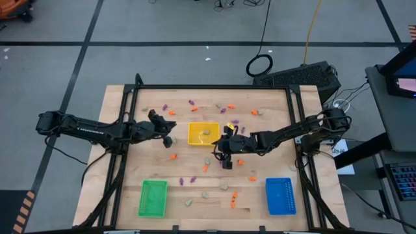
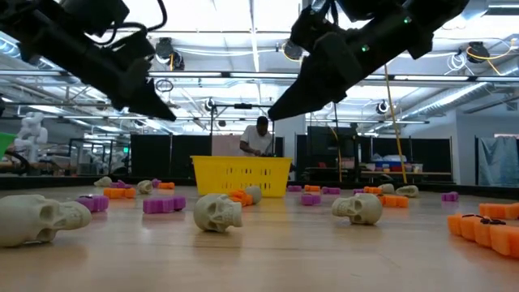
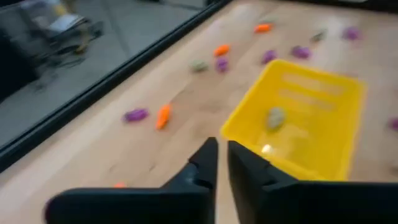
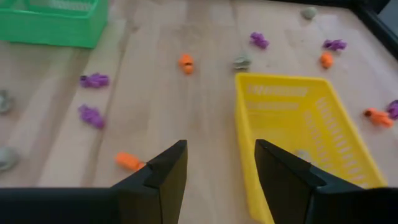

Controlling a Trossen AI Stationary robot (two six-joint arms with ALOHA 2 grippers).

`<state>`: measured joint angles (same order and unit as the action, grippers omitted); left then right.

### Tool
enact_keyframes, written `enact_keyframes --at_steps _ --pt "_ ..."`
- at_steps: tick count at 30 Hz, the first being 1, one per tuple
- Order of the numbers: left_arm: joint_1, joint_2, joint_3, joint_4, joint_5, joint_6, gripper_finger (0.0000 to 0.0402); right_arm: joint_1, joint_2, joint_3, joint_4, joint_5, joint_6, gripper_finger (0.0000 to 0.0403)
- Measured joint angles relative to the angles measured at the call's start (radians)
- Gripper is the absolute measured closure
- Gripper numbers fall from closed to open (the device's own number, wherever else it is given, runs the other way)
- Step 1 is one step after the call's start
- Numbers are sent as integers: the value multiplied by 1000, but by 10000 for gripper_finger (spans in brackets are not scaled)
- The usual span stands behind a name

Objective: Sort Halloween decoration
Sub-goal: Put the purple skeleton toy in the green basket

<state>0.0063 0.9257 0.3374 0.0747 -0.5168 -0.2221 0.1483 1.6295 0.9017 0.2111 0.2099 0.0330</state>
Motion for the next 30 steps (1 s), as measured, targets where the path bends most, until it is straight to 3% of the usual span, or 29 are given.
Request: enact_keyframes --at_steps 4,11,14,18,24,30 --pt "0 0 0 -86 -79 -35 288 43 0 0 1 3 54 229" --pt "-1 0 0 -199 -68 -133 206 142 0 0 1 4 196 229" --pt "-1 0 0 -255 -3 -164 197 184 0 0 2 17 241 229" --pt "-1 0 0 -287 46 -196 196 231 0 0 3 127 287 229" --pt "-1 0 0 -324 48 -238 196 283 0 0 0 209 346 229" --pt "-1 0 0 -419 44 -279 196 314 0 0 -3 212 343 229"
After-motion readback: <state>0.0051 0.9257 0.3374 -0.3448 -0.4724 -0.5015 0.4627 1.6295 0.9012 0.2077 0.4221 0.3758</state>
